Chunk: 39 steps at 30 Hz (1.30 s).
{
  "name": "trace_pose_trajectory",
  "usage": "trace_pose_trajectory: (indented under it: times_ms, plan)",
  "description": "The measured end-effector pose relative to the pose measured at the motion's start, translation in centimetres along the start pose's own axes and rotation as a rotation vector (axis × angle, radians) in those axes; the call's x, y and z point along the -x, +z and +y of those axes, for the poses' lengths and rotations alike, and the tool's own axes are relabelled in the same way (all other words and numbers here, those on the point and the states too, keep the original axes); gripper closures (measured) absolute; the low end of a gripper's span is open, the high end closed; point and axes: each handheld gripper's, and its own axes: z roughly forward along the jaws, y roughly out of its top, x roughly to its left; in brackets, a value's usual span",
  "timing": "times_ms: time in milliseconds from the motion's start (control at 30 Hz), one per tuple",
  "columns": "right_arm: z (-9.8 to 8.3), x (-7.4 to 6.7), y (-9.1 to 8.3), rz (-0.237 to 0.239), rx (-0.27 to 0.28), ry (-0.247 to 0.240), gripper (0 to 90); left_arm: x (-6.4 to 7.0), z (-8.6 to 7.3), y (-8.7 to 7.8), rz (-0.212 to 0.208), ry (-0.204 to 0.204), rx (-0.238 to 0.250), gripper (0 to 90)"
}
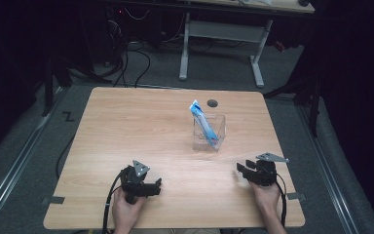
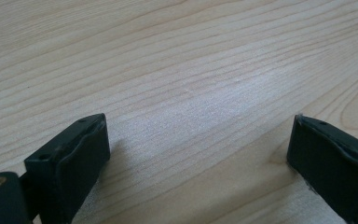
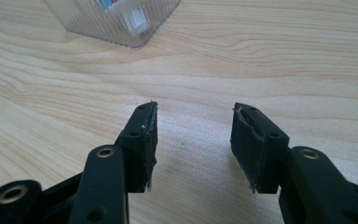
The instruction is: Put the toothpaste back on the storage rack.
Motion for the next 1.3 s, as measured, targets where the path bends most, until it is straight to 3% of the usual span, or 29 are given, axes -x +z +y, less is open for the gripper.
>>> trace_pose_trajectory:
  times_ms: [500, 700, 1300]
  plan:
    - [-0.5, -0.7, 0.7, -0.032, -0.017, -0.050, 48.6, 0.0, 0.0, 0.0, 0.000, 0.000, 0.000, 5.9]
    - [-0.5, -1.4, 1.0, -0.083, -0.031, -0.141, 44.5, 0.0, 0.0, 0.0, 0.000, 0.000, 0.000, 5.9]
    - [-0.5, -1.5, 1.0, -0.089, -0.032, -0.136, 40.8, 0.0, 0.0, 0.0, 0.001, 0.000, 0.000, 6.0]
